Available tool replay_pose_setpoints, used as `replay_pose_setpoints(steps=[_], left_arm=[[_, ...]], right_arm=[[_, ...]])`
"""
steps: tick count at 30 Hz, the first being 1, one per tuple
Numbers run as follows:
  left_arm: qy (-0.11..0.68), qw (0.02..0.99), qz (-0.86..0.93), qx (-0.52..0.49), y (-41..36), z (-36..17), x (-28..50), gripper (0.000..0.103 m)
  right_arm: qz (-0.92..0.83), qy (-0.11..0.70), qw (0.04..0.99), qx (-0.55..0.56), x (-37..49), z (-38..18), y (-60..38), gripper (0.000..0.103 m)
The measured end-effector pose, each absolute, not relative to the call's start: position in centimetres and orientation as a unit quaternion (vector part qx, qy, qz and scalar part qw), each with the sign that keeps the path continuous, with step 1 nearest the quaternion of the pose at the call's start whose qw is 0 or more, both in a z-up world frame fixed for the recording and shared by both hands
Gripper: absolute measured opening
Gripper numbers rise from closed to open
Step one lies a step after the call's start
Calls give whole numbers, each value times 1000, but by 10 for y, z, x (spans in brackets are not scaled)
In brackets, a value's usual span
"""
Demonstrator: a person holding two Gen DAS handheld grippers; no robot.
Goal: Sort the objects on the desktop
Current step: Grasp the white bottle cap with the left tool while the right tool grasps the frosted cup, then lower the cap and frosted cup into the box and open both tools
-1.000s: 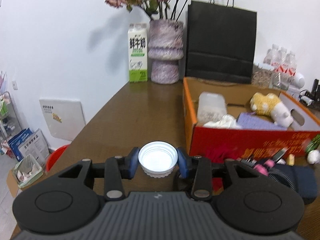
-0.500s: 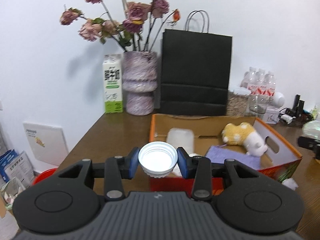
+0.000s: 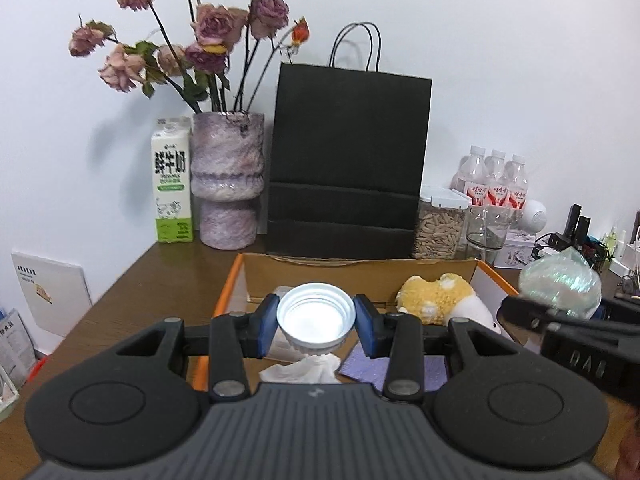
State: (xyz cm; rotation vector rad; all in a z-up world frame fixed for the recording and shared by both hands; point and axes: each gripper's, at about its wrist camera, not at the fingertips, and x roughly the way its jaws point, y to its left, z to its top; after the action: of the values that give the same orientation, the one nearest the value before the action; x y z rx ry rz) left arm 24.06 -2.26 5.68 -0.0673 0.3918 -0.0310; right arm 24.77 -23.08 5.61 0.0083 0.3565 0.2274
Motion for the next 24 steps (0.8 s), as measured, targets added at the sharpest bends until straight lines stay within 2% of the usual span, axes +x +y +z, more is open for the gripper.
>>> replay_pose_setpoints(steps=[11, 24], left_arm=[[228, 973, -25, -21, -22, 24, 253, 41], [238, 971, -25, -5, -26, 17, 254, 41]], right_arm=[[117, 213, 970, -10, 258, 26, -229, 41], [114, 222, 968, -16, 259, 20, -227, 42]])
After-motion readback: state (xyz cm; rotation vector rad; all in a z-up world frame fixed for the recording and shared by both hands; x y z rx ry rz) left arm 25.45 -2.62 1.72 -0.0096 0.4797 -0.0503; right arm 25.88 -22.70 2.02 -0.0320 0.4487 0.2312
